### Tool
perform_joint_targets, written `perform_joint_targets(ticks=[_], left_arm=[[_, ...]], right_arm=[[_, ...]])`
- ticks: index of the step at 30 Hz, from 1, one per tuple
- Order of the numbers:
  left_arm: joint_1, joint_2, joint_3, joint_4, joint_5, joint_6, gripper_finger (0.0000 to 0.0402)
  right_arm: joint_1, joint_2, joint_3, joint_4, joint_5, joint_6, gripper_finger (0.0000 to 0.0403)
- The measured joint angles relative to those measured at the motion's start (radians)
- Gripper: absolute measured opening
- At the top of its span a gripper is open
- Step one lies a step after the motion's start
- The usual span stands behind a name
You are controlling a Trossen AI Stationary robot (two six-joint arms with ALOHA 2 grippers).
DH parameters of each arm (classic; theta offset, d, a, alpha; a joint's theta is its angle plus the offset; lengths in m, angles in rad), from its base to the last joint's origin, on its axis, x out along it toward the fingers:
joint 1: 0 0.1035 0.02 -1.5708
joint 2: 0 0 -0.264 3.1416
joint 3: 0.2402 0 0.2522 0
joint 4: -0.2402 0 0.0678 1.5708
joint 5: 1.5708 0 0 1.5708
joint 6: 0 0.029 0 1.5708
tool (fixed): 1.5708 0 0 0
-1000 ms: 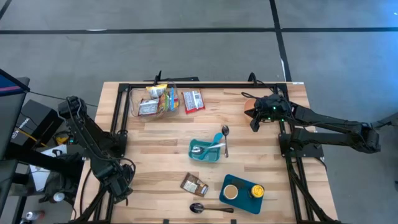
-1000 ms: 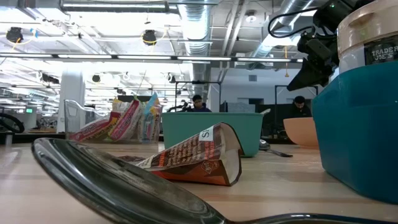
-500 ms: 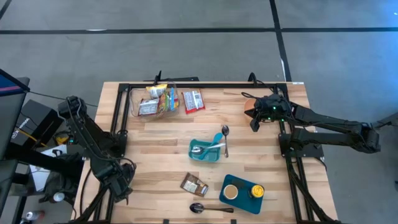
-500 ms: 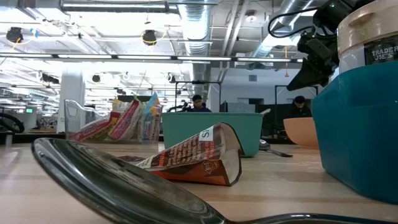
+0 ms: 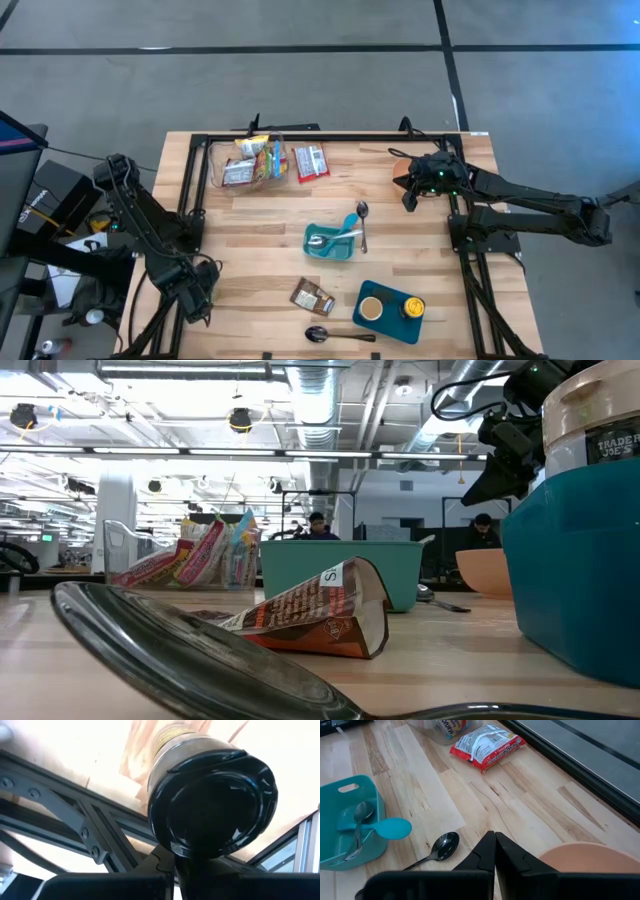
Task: Pick & Place Food Item
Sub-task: Put the green seasoning bottle into the blue bin
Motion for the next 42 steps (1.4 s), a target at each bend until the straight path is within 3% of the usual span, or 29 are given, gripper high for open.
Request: perform_joint_targets(ticks=[24,42], left_arm=[[0.000,0.000,0.000,0.008,-0.244,-0.001,0.0000],[0.000,-0.001,0.000,0.016,-0.099,-0.007,0.0000]], right_arm=[[0.000,0.000,0.000,0.000,0.000,0.000,0.0000],[0.000,0.000,0.000,-0.001,0.000,0.000,0.0000]])
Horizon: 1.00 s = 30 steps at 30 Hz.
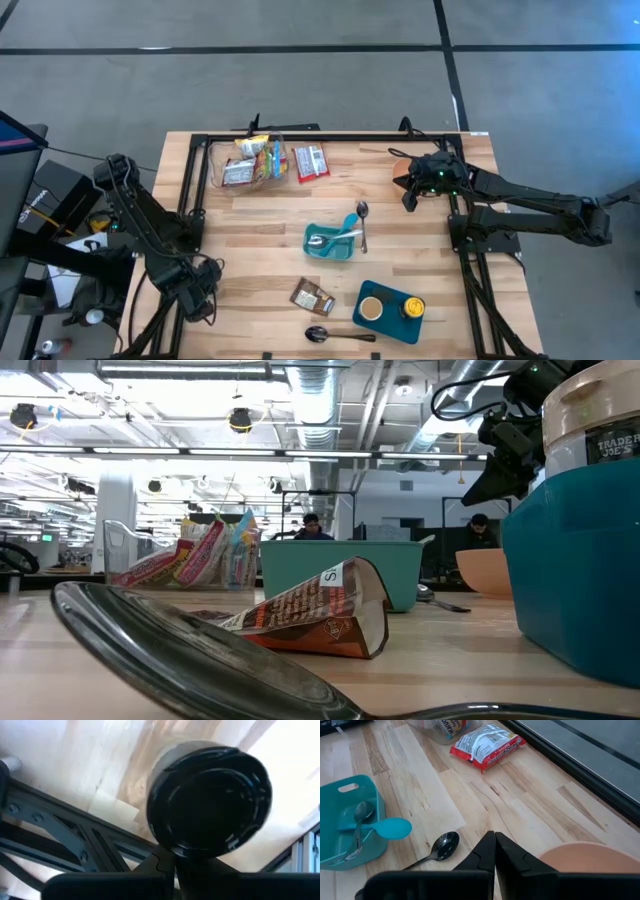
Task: Pick & Place Food Item
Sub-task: Put the green seasoning bottle into the blue bin
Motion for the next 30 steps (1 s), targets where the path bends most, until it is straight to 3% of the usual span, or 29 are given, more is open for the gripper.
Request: perform_joint_targets(ticks=[4,30], left_arm=[[0.000,0.000,0.000,0.020,0.041,-0.029,0.0000],[0.000,0.000,0.000,0.076,0.071,-0.211,0.0000]], right_arm=[[0.000,0.000,0.000,0.000,0.000,0.000,0.0000],[0.000,0.000,0.000,-0.015,0.000,0.001,0.0000]])
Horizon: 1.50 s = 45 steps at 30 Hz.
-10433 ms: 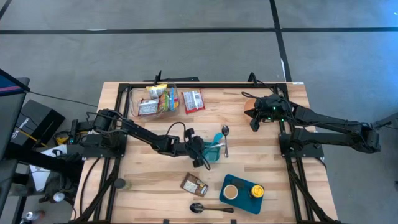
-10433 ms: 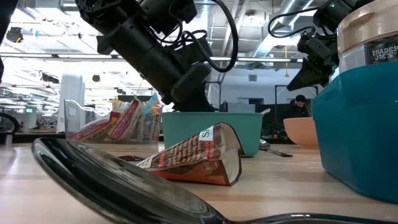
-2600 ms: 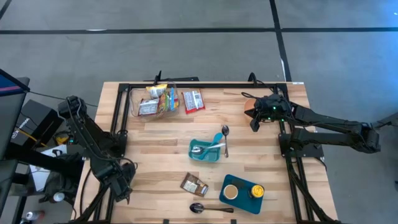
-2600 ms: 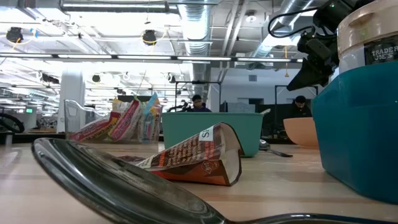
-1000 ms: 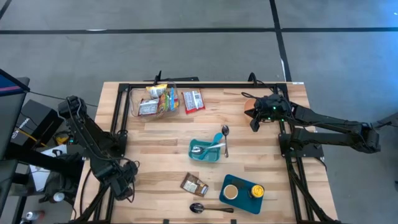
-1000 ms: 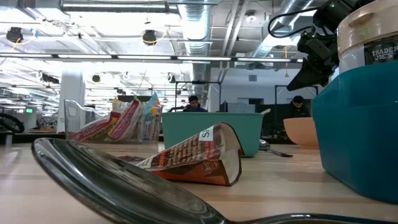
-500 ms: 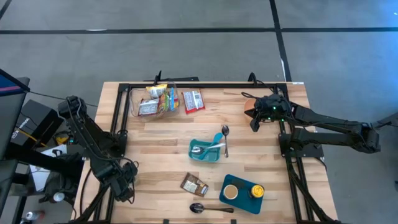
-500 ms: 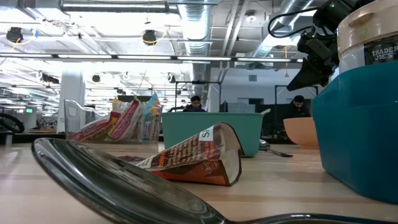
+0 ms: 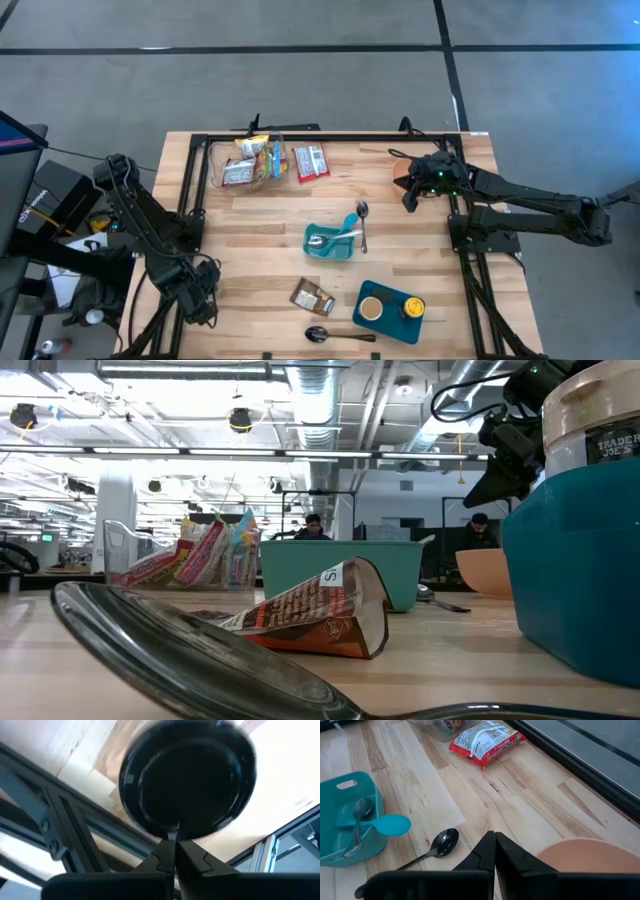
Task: Pick & Place Food Item
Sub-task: Put the green seasoning bottle into the blue bin
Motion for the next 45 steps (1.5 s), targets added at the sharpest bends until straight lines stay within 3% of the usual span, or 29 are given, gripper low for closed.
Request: perform_joint_targets(ticks=[6,20,25,31,38,45], left_arm=[[0.000,-0.001,0.000,0.008,0.067,-0.019,0.0000],[0.000,-0.003,0.000,0.055,0.064,-0.019,0.0001],[0.000,-0.003,0.000,0.054,0.060,-0.053,0.0018],[0.000,-0.002,0.000,0.045,0.060,-0.101,0.0080],[0.000,-0.002,0.000,0.009,0.057,-0.110,0.0183],[0.000,-0.002,0.000,-0.004,-0.021,-0.130,0.0280]], right_arm=[[0.000,0.000,0.000,-0.012,0.000,0.016,0.0000],[-0.001,0.000,0.000,-0.019,0.000,0.052,0.0000],[-0.001,0.000,0.000,-0.019,0.000,0.052,0.0000],[-0.001,0.000,0.000,-0.019,0.000,0.052,0.0000],[-0.001,0.000,0.000,-0.019,0.000,0.046,0.0000],[-0.001,0.000,0.000,-0.019,0.000,0.044,0.0000]])
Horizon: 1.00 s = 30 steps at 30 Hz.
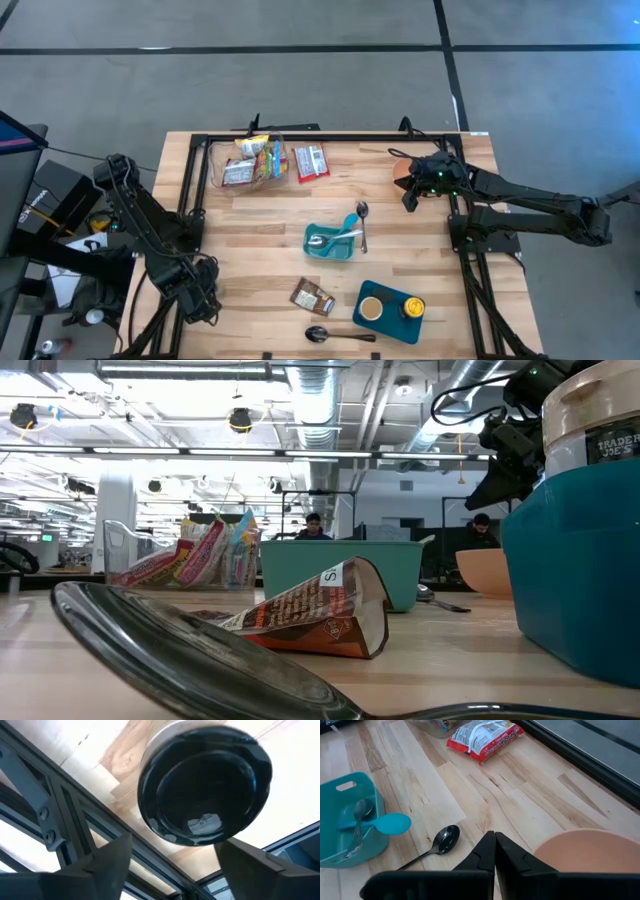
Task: Pick & Place Food Item
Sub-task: Put the green seasoning bottle into the blue bin
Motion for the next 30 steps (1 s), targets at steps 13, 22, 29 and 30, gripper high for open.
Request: perform_joint_targets(ticks=[13,22,29,30], left_arm=[[0.000,0.000,0.000,-0.002,-0.140,0.171,0.0339],[0.000,0.000,0.000,-0.014,-0.186,0.283,0.0318],[0.000,0.000,0.000,-0.026,-0.240,0.375,0.0300],[0.000,0.000,0.000,-0.026,-0.242,0.379,0.0298]], right_arm=[[0.000,0.000,0.000,0.000,0.000,0.000,0.0000],[0.000,0.000,0.000,0.000,0.000,-0.001,0.0000],[0.000,0.000,0.000,0.000,0.000,-0.001,0.0000],[0.000,0.000,0.000,0.000,0.000,-0.001,0.0000]])
